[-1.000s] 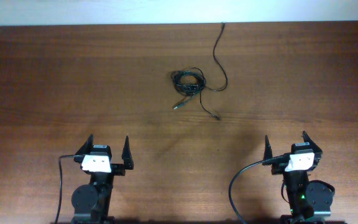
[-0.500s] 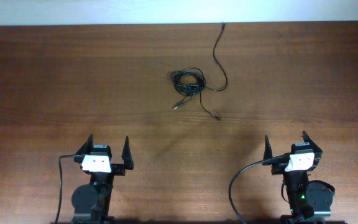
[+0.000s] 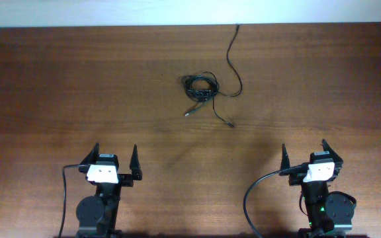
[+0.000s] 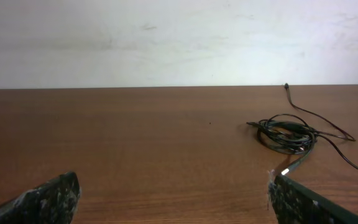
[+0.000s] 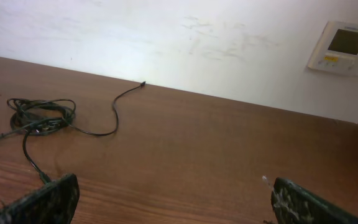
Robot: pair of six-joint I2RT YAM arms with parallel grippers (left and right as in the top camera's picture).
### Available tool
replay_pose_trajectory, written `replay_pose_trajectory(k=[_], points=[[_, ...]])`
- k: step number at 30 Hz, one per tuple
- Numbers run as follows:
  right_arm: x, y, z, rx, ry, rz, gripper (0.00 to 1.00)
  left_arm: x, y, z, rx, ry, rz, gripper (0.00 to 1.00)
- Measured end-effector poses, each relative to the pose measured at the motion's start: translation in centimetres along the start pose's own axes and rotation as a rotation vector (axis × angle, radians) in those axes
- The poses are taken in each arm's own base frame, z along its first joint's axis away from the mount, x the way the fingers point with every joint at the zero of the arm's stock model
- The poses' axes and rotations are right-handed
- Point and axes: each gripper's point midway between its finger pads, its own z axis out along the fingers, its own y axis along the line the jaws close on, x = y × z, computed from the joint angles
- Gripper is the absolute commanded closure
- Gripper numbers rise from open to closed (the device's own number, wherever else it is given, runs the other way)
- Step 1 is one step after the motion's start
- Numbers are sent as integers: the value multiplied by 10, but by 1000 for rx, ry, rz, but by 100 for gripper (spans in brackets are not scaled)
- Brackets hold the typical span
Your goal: Untangle cables
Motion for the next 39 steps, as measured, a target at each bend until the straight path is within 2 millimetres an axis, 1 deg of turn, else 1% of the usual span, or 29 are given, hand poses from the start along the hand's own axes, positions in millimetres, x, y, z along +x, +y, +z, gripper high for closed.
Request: replay_pose_trajectory(k=[28,29,33,36,38,39], points=[[0,0,0,0,0,0,1,-1,0,0,-2,-2,0,1],[0,0,0,0,0,0,1,-3,1,0,-7,-11,0,2],[0,0,0,0,0,0,1,-26,3,-1,-19,-105,1,2],[0,0,0,0,0,0,2,-30,-8,-3,46,-99,4,2],[0,0,0,0,0,-1,1,-43,-16,-10,95,-82,1,2],[0,0,0,0,0,0,2,-44,-18,-13,103,-56,-3,2]])
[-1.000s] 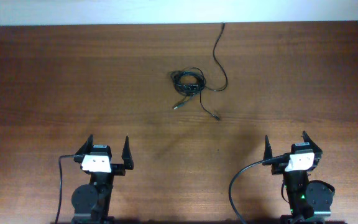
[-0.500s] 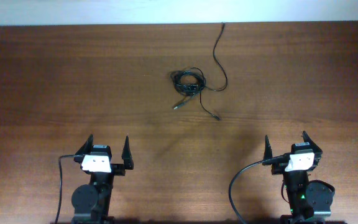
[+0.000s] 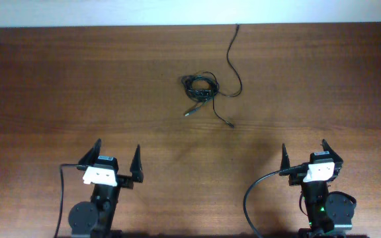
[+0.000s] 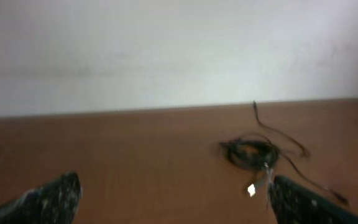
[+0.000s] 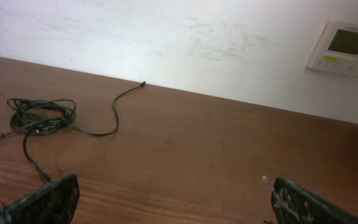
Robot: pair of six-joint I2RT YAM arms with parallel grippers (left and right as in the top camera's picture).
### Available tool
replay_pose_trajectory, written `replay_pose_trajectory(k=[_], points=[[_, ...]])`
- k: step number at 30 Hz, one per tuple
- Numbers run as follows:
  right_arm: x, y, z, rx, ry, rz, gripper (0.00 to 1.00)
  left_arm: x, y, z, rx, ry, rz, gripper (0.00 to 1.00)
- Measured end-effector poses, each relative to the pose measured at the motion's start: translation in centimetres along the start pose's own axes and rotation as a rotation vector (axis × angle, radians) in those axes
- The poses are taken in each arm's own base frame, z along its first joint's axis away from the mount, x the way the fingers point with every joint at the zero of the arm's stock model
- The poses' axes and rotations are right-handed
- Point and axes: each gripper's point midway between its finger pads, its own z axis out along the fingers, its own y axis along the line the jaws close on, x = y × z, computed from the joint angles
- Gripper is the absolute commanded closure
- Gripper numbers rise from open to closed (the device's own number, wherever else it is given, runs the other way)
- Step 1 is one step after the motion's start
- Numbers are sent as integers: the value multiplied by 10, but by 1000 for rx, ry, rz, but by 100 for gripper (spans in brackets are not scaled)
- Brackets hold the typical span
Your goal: Untangle cables
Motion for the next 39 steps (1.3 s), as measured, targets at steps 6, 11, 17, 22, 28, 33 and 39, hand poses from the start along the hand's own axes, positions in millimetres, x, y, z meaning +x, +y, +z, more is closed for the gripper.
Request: replay_pose_trajectory(k=[6,11,17,22,28,33,39], points=[[0,0,0,0,0,0,1,-5,-8,-32,23,200,-33,7],[0,0,0,0,0,1,1,-46,-9,-34,25,184,-53,25],[0,0,0,0,-1,1,1,-86,-10,-27,32,273,-90,47],[0,0,0,0,-1,0,2,-102,-20,-10,101,369,-116,75],[0,0,0,0,-1,1,1,-66,-20,21,101,663,-209,100],[0,0,0,0,-2,0,2,-43,-20,53,94,919,-287,98],[0,0,0,0,-1,0,1,-4,-57,91,202,1073,-273,24]])
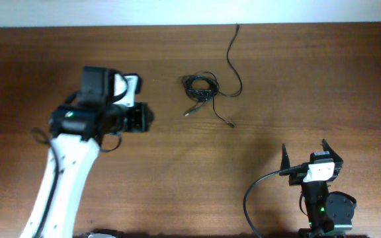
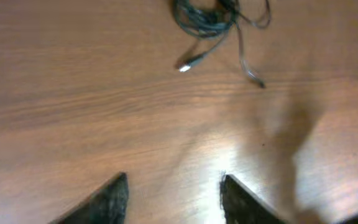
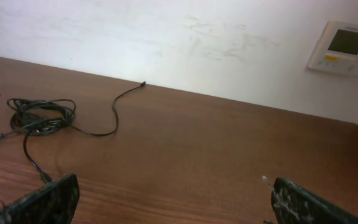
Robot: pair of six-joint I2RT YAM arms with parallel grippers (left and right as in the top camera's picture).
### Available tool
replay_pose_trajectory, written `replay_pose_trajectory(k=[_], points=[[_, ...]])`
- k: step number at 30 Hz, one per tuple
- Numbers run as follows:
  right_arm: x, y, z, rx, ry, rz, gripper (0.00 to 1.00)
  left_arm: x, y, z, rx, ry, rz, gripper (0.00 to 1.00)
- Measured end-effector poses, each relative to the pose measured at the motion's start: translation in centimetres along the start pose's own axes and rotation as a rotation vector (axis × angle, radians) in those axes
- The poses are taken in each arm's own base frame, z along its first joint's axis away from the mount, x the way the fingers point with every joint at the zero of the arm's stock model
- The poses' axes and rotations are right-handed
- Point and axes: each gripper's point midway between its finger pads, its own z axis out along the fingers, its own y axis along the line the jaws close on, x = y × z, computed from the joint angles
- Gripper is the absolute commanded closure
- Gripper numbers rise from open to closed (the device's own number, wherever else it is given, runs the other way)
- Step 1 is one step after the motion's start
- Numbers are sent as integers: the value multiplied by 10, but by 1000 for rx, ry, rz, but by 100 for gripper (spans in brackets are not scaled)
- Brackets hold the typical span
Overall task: Untangle cables
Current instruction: 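Reach the left gripper forward and grasp the black cable bundle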
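A tangle of thin black cables (image 1: 200, 87) lies on the brown table, far of centre. One strand runs to the far edge, and a silver plug end (image 1: 189, 114) sticks out toward me. My left gripper (image 1: 143, 118) hovers left of the tangle, facing down, open and empty. The left wrist view shows the tangle (image 2: 204, 15) and plug (image 2: 184, 67) at the top, ahead of the left gripper (image 2: 173, 186). My right gripper (image 1: 304, 153) rests open at the near right. From the right wrist, the tangle (image 3: 42, 115) lies far left of the right gripper (image 3: 169, 193).
The wooden table (image 1: 323, 86) ends at a white wall along its far edge. A wall thermostat (image 3: 344, 46) shows in the right wrist view. The right arm's own black cable (image 1: 253, 198) loops beside its base.
My left arm has left its near-edge rest pose and now reaches out over the table, gripper facing down just left of the tangle. The right arm and the cables have not moved.
Both arms first sat at the near edge with open grippers, the tangle untouched far ahead. Then the left arm had shifted slightly and its view tilted. Now the left gripper hovers beside the tangle, still open; the cables lie as before.
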Motion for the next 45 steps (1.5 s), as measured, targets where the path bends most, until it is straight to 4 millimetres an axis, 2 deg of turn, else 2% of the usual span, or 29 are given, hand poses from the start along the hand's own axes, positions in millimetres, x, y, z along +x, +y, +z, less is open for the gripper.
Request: replay_pose_trajectory(k=[1,2,5,7,8,10,11,12,13,14,15,16,17,19,21,23,24,27,28,32,34,36,38,40,42,43,45], points=[[0,0,0,0,0,0,1,0,-5,12,9,21,12,20],[0,0,0,0,0,0,1,-4,-10,23,20,28,28,20],[0,0,0,0,0,0,1,-6,-23,55,46,63,55,31],[0,0,0,0,0,0,1,-18,-30,71,61,36,38,39],[0,0,0,0,0,0,1,-31,-33,81,65,-5,17,43],[0,0,0,0,-2,0,1,-44,-35,91,55,-52,-14,59],[0,0,0,0,-1,0,1,-55,-36,97,44,-93,-37,73],[0,0,0,0,-1,0,2,-57,-35,103,32,-96,-55,91],[0,0,0,0,-1,0,2,-61,-36,112,20,-111,-72,96],[0,0,0,0,-1,0,1,-66,-38,122,14,-131,-86,99],[0,0,0,0,-1,0,2,-71,-40,136,13,-144,-98,91],[0,0,0,0,-1,0,2,-75,-43,151,17,-159,-101,55],[0,0,0,0,-1,0,1,-77,-45,164,20,-168,-103,43],[0,0,0,0,0,0,1,-85,-49,182,37,-201,-98,41],[0,0,0,0,0,0,2,-88,-47,202,43,-217,-103,45],[0,0,0,0,0,0,2,-84,-38,222,21,-205,-109,50],[0,0,0,0,0,0,1,-82,-33,230,2,-204,-115,56],[0,0,0,0,0,0,1,-64,-15,259,-54,-156,-133,100],[0,0,0,0,0,0,2,-60,-13,264,-61,-144,-137,100],[0,0,0,0,0,0,1,-60,-14,264,-56,-138,-139,100],[0,0,0,0,0,0,2,-49,-15,257,-56,-79,-129,100],[0,0,0,0,0,0,2,-31,-15,235,-77,6,-91,100],[0,0,0,0,0,0,1,-26,-19,201,-82,39,-31,100],[0,0,0,0,-1,0,1,-25,-27,154,-82,44,50,100],[0,0,0,0,0,0,2,-18,-30,127,-84,58,104,100],[0,0,0,0,0,0,1,-15,-30,122,-87,71,123,100],[0,0,0,0,0,0,1,-8,-27,124,-94,101,137,100]])
